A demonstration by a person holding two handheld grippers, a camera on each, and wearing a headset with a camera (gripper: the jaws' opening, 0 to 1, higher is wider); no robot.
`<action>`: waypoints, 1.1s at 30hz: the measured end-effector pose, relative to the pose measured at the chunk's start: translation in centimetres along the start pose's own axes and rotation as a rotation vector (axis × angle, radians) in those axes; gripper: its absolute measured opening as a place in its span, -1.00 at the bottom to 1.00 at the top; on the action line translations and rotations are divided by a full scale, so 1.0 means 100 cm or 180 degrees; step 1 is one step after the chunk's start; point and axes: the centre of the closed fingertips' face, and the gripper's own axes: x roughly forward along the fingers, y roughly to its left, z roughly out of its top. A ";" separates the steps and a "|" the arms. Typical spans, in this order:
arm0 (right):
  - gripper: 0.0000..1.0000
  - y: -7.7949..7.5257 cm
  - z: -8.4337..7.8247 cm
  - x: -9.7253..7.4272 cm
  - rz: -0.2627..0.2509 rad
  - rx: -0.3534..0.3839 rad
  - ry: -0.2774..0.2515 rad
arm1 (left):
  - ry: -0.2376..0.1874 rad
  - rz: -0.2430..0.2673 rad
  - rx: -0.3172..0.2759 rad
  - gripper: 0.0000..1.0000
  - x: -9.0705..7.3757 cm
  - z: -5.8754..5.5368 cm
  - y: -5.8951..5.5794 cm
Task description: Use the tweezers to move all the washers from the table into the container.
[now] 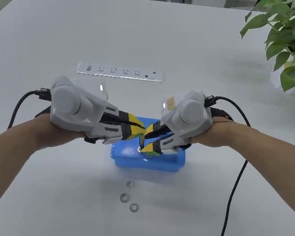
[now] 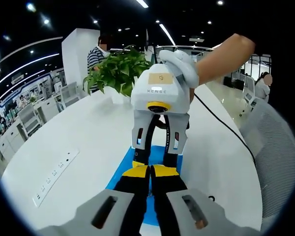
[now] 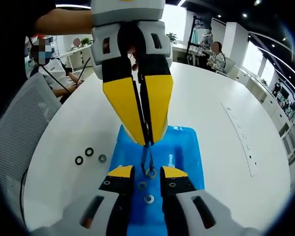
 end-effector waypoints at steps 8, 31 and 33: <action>-0.42 0.003 0.000 -0.014 -0.0080 0.0141 0.0014 | -0.0012 0.0006 0.0006 -0.90 -0.002 0.008 -0.002; 0.21 0.023 -0.006 -0.068 -0.0457 0.0496 -0.0106 | -0.0022 0.0049 0.0042 -0.90 -0.020 0.034 -0.013; 0.25 0.025 -0.007 -0.071 -0.0482 0.0523 -0.0119 | -0.0025 0.0061 0.0041 -0.90 -0.022 0.037 -0.014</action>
